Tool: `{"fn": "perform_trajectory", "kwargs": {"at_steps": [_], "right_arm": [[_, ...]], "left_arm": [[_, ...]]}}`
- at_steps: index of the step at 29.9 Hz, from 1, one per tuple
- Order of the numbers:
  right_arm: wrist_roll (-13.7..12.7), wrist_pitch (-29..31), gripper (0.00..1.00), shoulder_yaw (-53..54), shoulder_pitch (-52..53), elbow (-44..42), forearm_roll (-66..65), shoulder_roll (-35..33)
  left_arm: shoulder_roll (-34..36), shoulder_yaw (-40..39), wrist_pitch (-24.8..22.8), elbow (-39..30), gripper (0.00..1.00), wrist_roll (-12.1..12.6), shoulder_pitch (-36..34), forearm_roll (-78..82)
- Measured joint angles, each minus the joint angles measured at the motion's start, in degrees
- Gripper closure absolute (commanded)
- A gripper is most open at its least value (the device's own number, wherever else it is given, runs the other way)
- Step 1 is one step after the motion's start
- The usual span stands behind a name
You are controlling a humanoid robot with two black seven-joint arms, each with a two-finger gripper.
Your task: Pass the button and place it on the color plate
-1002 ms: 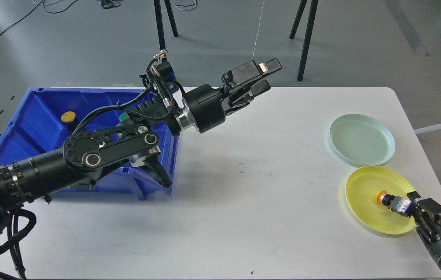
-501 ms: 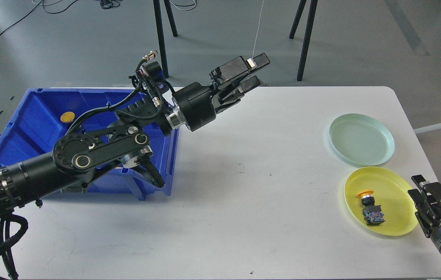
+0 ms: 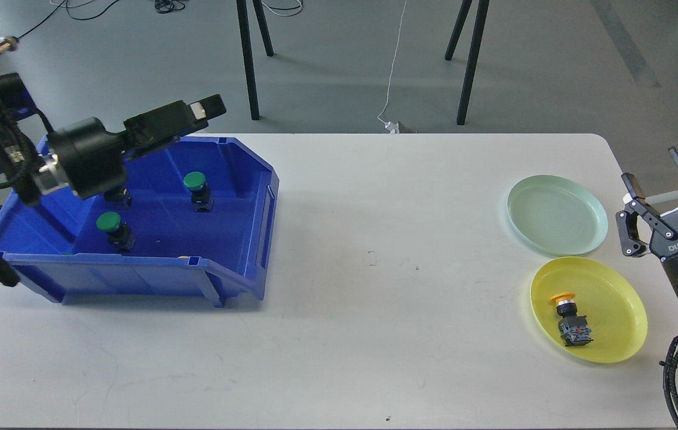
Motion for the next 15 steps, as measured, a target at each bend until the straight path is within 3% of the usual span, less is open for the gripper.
{"fn": "perform_trajectory", "kwargs": {"at_steps": [3,6,15], "right_arm": [[0.00,0.78,0.35,-0.50,-0.21,-0.29,0.01,0.22],[0.00,0.99,0.35,-0.72,-0.66,-0.41,0.02,0.64],[0.00,1.05,0.33,-1.79,-0.31,-0.22,0.02,1.76]], "left_arm": [[6.71,0.35,-8.04,2.52,0.11,0.00,-0.93,10.95],[8.63,0.86,-14.86,6.17,0.11,-0.01,-1.03,21.51],[1.10,4.38,-17.24,19.52,0.11,0.00,-1.28,26.89]]}}
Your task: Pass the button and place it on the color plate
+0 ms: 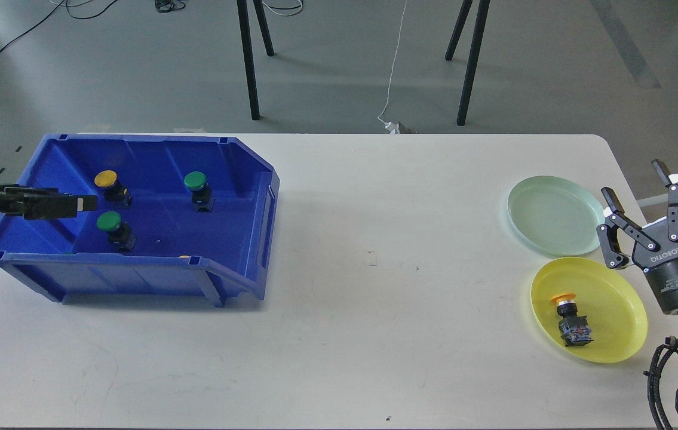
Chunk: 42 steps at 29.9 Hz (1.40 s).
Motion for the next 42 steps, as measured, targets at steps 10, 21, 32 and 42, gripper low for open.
{"fn": "perform_trajectory", "kwargs": {"at_steps": [10,21,32,42], "right_arm": [[0.00,0.00,0.33,0.16,-0.37,-0.03,0.00,-0.18],[0.00,0.00,0.32,0.23,-0.52,-0.22,-0.01,-0.19],[0.00,0.00,0.32,0.13,-0.52,-0.27,-0.08,-0.19],[0.00,0.00,0.32,0.08,-0.66,-0.31,-0.10,-0.11]], "left_arm": [[-12.72,4.45,-0.84,14.39,0.11,0.00,-2.48,2.33],[-18.65,8.71,-0.85,20.71,0.11,0.00,-4.32,2.30],[-19.52,9.11,-0.85,21.58,0.12,0.00,-3.41,2.20],[-20.60,9.21,-0.85,22.65,0.14,0.00,-3.06,2.13]]}}
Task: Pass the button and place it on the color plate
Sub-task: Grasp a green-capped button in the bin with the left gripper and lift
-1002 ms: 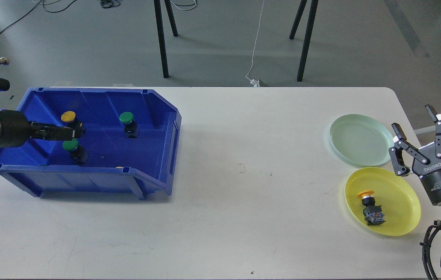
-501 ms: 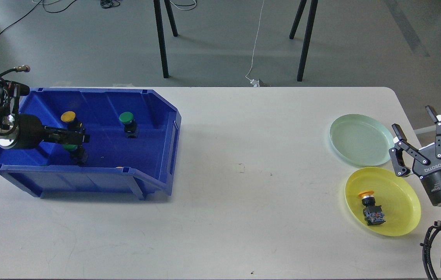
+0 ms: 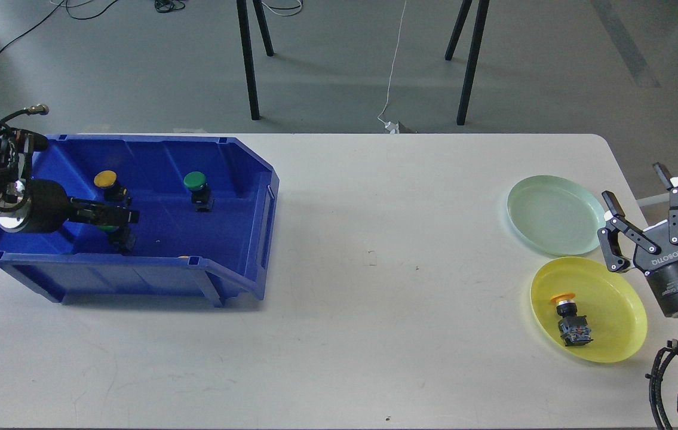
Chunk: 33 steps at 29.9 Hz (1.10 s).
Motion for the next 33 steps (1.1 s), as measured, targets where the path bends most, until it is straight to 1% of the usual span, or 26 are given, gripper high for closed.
{"fn": "perform_trajectory", "kwargs": {"at_steps": [2,14,16,18,21,22,23,25,28,29,33], "right_arm": [[0.00,0.00,0.32,0.00,-0.02,0.00,0.00,0.00],[0.00,0.00,0.32,0.04,-0.03,-0.01,0.02,0.09],[0.00,0.00,0.32,0.07,-0.03,-0.01,0.05,0.09],[0.00,0.00,0.32,0.08,-0.07,-0.01,0.07,0.09],[0.00,0.00,0.32,0.09,-0.11,-0.01,0.09,0.09],[0.00,0.00,0.32,0.09,-0.12,-0.01,0.09,0.09],[0.00,0.00,0.32,0.09,-0.13,-0.01,0.09,0.09],[0.00,0.00,0.32,0.10,-0.22,-0.01,0.09,0.09],[0.00,0.00,0.32,0.16,-0.42,-0.01,0.09,0.09],[0.00,0.00,0.32,0.17,-0.44,-0.01,0.09,0.09],[0.00,0.00,0.32,0.17,-0.59,-0.01,0.09,0.09]], "left_arm": [[-0.54,0.00,0.00,0.67,0.15,0.00,0.10,-0.01],[-1.00,0.00,0.00,1.65,0.28,0.01,1.27,0.13],[-0.97,0.00,0.00,1.65,0.34,0.01,1.44,0.14],[-0.96,0.00,0.00,1.66,0.42,0.01,1.51,0.16],[-0.91,0.00,0.00,1.69,0.46,0.01,1.68,0.24],[-0.88,0.00,0.00,1.70,0.52,0.01,1.74,0.26],[-0.87,0.00,0.00,1.71,0.60,0.01,1.79,0.30],[-0.87,0.00,0.00,1.72,0.68,0.01,1.93,0.37],[-0.87,0.00,0.72,2.04,0.85,0.00,2.47,0.51],[-0.88,0.00,1.35,2.33,0.88,0.00,2.64,0.76],[-1.07,0.00,3.34,3.17,0.89,0.00,2.88,2.11]]}}
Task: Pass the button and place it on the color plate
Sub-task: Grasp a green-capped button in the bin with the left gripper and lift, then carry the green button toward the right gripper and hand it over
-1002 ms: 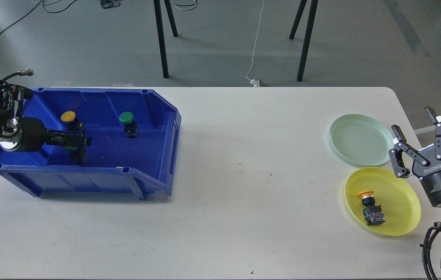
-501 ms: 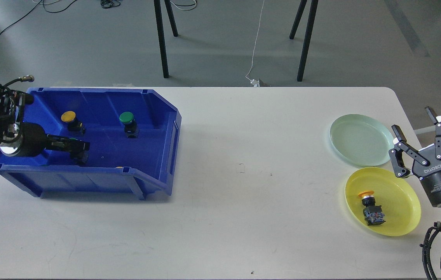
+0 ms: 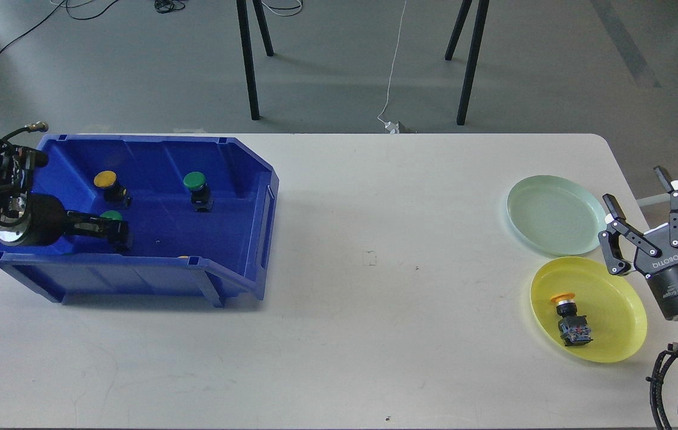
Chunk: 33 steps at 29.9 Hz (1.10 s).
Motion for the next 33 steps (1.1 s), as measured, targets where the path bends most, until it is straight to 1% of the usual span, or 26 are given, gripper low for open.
{"fn": "perform_trajectory", "kwargs": {"at_steps": [5,7,11,13,15,17,20,23,25,27,30,33], "right_arm": [[0.00,0.00,0.32,0.00,-0.20,0.00,0.00,0.00],[0.00,0.00,0.32,0.00,-0.23,0.00,0.00,0.00],[0.00,0.00,0.32,0.35,-0.26,0.02,0.00,0.00],[0.00,0.00,0.32,0.74,-0.26,0.05,0.00,0.00],[0.00,0.00,0.32,1.03,-0.24,0.14,0.00,0.00],[0.00,0.00,0.29,1.17,-0.10,0.23,0.00,-0.01],[0.00,-0.05,0.24,1.19,0.50,0.42,-0.04,-0.13],[0.00,-0.09,0.21,0.61,1.73,0.70,-0.52,-0.37],[0.00,-0.19,0.17,-0.28,3.50,0.84,-1.22,-0.33],[0.00,-0.49,0.07,-1.78,5.81,0.88,-2.25,-0.09],[0.00,-1.87,0.05,-5.68,10.30,0.68,-3.80,0.20],[0.00,-4.46,0.05,-12.38,16.00,-0.14,-5.26,2.22]], "left_arm": [[0.26,-0.45,0.28,-0.27,0.89,0.00,-0.74,-0.23],[1.26,-1.43,-0.20,-2.15,0.89,0.00,-2.91,-0.89],[6.49,-7.83,-2.38,-10.03,0.88,0.00,-8.54,-7.86],[8.58,-12.99,-3.08,-15.31,0.89,0.00,-9.43,-14.93],[9.24,-18.10,-3.28,-19.45,0.89,0.00,-9.62,-21.85],[8.57,-22.29,-3.31,-22.66,0.89,0.00,-9.34,-29.54],[3.47,-24.83,-3.35,-26.60,0.89,0.00,-6.54,-40.90],[-3.90,-24.99,-2.71,-28.35,0.89,0.01,-2.30,-44.58],[-9.42,-24.79,-0.24,-28.44,0.89,0.01,0.08,-44.51],[-13.92,-24.64,2.00,-28.04,0.89,0.01,2.34,-42.31],[-19.33,-24.61,4.96,-25.92,0.89,0.01,5.93,-36.91],[-23.24,-25.16,6.04,-24.32,0.89,0.01,8.58,-34.09]]}}
